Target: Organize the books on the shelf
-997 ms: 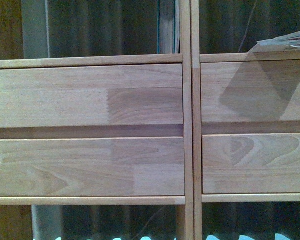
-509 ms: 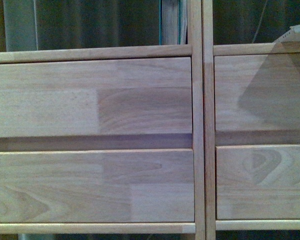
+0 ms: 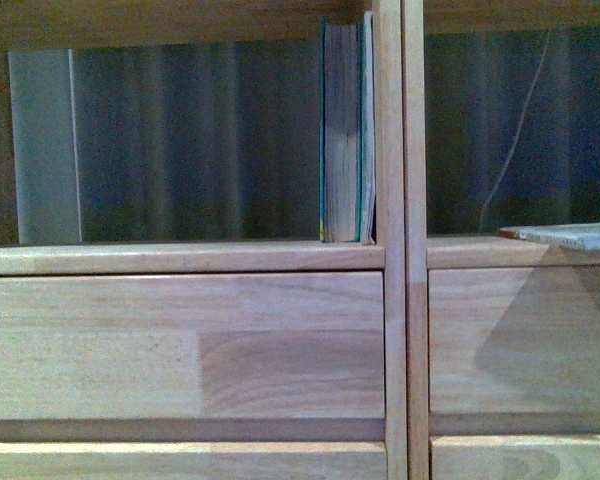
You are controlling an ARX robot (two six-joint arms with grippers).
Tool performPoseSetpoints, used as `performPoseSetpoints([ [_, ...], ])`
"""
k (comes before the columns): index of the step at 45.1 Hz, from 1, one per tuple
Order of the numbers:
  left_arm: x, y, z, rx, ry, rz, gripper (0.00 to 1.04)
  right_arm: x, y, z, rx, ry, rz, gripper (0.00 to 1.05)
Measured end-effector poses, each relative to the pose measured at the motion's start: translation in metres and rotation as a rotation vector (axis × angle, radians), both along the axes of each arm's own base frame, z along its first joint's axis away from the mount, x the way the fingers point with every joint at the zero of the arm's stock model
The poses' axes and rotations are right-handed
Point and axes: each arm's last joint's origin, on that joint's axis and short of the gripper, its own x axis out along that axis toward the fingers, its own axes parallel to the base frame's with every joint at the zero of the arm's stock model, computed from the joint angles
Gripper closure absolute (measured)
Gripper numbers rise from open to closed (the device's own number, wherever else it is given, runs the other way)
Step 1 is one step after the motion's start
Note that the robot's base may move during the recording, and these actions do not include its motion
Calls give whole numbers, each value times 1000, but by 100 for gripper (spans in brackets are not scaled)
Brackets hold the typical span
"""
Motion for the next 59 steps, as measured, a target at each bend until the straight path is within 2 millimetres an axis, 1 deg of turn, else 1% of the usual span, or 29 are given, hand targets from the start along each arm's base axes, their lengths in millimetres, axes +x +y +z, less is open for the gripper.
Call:
performPoseSetpoints([
  [8, 0, 0, 0, 0, 0, 0, 7, 0, 0, 0, 0, 0, 0, 7],
  [12, 0, 0, 0, 0, 0, 1, 7, 2, 0, -1, 69, 59, 56, 7],
  [15, 0, 0, 0, 0, 0, 0, 7, 5, -2, 5, 161, 80, 94, 7],
  [19, 0, 0, 0, 0, 0, 0, 7, 15, -4, 24, 292, 73, 119, 7],
  [23, 0, 0, 0, 0, 0, 0, 7, 34, -5, 56, 496, 48, 188, 7],
  [27, 0, 0, 0, 0, 0, 0, 7, 54, -5, 72, 689, 66, 225, 7],
  [30, 0, 0, 0, 0, 0, 0, 7, 78, -6, 81, 870, 77, 212, 7],
  [33, 0, 0, 0, 0, 0, 0, 7, 99, -7, 85, 1002, 72, 181, 7],
  [34, 0, 0, 0, 0, 0, 0, 7, 101, -7, 86, 1021, 73, 180, 7],
  [37, 0, 0, 0, 0, 0, 0, 7, 118, -5, 86, 1122, 75, 158, 7],
  [39, 0, 0, 0, 0, 0, 0, 7, 126, -3, 83, 1161, 83, 148, 7],
  [41, 0, 0, 0, 0, 0, 0, 7, 138, 1, 83, 1221, 86, 139, 7],
  [45, 0, 0, 0, 0, 0, 0, 7, 158, 1, 89, 1300, 37, 101, 7],
  [48, 0, 0, 0, 0, 0, 0, 7, 167, -1, 90, 1337, 10, 65, 7],
  [54, 0, 0, 0, 0, 0, 0, 7, 191, -14, 88, 1445, -48, -13, 7],
  [59, 0, 0, 0, 0, 0, 0, 7, 200, -21, 88, 1494, -81, -37, 7],
])
